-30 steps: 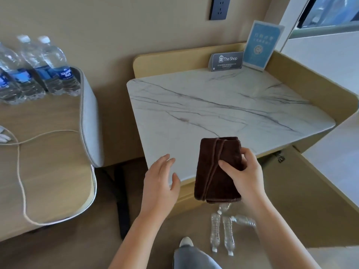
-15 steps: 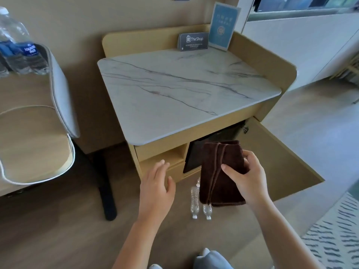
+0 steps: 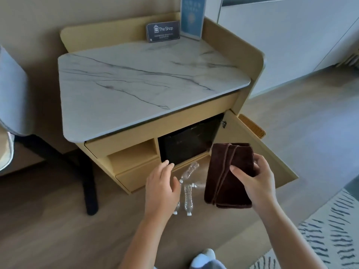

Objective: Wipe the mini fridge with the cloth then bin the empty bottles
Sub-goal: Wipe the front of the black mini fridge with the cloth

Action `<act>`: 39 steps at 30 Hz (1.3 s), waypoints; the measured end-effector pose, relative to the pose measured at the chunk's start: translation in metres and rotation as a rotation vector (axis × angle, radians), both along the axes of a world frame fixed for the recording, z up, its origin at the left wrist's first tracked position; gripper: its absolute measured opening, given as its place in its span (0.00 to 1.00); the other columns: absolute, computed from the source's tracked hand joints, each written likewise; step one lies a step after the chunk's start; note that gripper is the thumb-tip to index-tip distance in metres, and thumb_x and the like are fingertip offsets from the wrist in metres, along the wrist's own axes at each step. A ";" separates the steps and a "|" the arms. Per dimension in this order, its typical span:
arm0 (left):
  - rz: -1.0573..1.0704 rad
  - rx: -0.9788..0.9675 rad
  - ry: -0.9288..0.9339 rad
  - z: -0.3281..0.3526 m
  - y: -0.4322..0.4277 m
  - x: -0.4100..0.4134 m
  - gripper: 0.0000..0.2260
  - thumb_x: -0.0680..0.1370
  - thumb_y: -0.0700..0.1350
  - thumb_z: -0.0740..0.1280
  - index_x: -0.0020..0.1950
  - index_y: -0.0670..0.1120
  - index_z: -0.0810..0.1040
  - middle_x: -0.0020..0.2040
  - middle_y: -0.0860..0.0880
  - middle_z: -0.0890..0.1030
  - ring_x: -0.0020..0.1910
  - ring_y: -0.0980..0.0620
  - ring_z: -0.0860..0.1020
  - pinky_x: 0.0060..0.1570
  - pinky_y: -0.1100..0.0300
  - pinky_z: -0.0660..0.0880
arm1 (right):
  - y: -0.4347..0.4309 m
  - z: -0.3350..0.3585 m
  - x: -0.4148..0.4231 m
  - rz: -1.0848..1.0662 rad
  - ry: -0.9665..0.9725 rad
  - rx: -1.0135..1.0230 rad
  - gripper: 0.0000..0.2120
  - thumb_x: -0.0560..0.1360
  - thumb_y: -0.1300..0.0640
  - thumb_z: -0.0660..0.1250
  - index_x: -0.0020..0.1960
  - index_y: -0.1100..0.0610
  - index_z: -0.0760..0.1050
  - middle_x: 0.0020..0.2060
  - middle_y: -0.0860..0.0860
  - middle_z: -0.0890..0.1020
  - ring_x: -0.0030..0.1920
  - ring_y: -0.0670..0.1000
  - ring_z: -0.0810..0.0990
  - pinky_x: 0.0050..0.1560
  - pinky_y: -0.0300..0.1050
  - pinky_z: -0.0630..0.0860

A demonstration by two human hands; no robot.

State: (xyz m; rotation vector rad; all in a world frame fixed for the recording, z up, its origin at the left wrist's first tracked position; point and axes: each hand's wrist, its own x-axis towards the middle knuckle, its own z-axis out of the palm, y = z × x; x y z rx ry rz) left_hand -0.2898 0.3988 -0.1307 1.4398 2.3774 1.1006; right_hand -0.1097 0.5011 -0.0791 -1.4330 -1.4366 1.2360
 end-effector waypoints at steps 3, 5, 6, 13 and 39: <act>0.031 -0.016 0.007 -0.005 0.013 0.023 0.20 0.74 0.48 0.54 0.59 0.41 0.76 0.60 0.45 0.76 0.61 0.45 0.74 0.59 0.48 0.70 | 0.023 -0.007 0.022 0.022 -0.010 -0.012 0.16 0.68 0.61 0.73 0.50 0.49 0.71 0.44 0.49 0.82 0.44 0.51 0.81 0.42 0.51 0.80; 0.056 -0.027 0.022 -0.008 0.017 0.029 0.20 0.73 0.47 0.55 0.59 0.40 0.76 0.60 0.44 0.77 0.60 0.45 0.74 0.60 0.48 0.70 | 0.035 -0.012 0.027 0.030 -0.011 -0.022 0.15 0.68 0.61 0.73 0.49 0.49 0.71 0.43 0.48 0.82 0.44 0.50 0.81 0.41 0.49 0.79; 0.071 -0.031 0.032 -0.009 0.019 0.030 0.18 0.74 0.46 0.57 0.59 0.40 0.76 0.60 0.44 0.77 0.60 0.44 0.74 0.60 0.49 0.69 | 0.041 -0.015 0.027 0.031 -0.008 -0.024 0.15 0.68 0.61 0.73 0.49 0.48 0.71 0.43 0.48 0.82 0.44 0.50 0.81 0.41 0.49 0.79; 0.121 -0.051 0.070 -0.033 0.044 0.008 0.15 0.71 0.37 0.65 0.57 0.39 0.77 0.59 0.42 0.77 0.59 0.42 0.75 0.57 0.47 0.71 | 0.074 -0.039 -0.002 0.043 0.011 -0.051 0.16 0.68 0.60 0.73 0.47 0.45 0.70 0.42 0.46 0.82 0.44 0.48 0.81 0.43 0.49 0.79; 0.456 0.105 0.100 -0.365 0.221 -0.111 0.21 0.71 0.35 0.68 0.63 0.37 0.71 0.61 0.38 0.75 0.61 0.38 0.73 0.56 0.41 0.72 | 0.236 -0.366 -0.135 0.203 0.095 0.063 0.17 0.67 0.62 0.74 0.51 0.50 0.72 0.41 0.44 0.81 0.42 0.41 0.80 0.39 0.36 0.75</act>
